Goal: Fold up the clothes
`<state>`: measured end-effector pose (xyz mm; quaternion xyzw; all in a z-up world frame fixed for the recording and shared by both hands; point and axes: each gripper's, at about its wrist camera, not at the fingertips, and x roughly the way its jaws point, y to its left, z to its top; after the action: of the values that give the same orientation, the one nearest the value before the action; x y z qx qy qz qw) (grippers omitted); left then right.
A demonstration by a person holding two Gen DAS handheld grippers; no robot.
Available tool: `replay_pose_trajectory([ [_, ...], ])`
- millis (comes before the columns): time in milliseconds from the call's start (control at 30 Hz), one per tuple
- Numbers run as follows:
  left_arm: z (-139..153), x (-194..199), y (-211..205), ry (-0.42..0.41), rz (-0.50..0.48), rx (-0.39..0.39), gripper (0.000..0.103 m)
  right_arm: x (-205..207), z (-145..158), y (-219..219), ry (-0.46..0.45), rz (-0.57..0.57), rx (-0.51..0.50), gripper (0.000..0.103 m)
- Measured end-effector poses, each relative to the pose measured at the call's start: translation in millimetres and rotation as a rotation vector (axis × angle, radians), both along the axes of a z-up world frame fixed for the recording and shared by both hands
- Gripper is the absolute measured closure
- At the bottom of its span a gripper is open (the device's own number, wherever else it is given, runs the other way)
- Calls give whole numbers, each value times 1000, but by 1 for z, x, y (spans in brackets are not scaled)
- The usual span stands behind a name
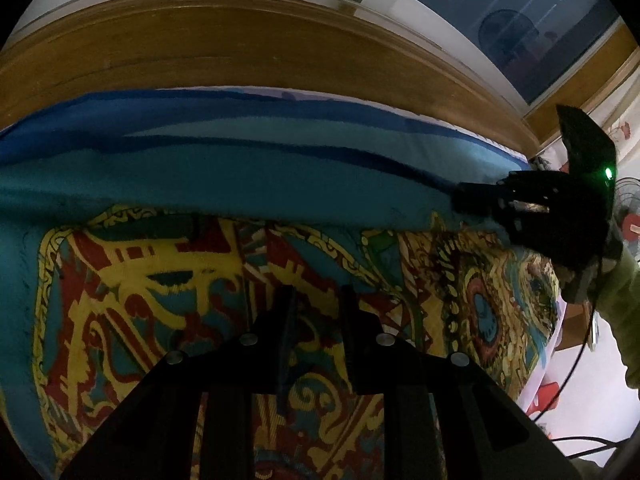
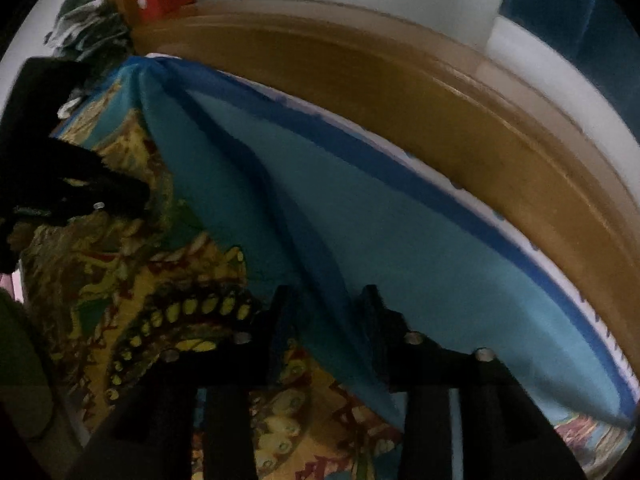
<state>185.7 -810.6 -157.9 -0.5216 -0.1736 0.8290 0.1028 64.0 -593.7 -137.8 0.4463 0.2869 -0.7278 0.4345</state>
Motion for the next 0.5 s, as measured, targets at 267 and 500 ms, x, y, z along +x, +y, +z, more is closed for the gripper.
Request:
replay_pose_trajectory([
  [267, -3, -5, -2, 12, -3, 2, 83, -43, 12, -13, 157, -171, -65, 101],
  [500, -4, -3, -6, 15, -7, 9, 83, -57, -20, -39, 266, -203, -1, 101],
])
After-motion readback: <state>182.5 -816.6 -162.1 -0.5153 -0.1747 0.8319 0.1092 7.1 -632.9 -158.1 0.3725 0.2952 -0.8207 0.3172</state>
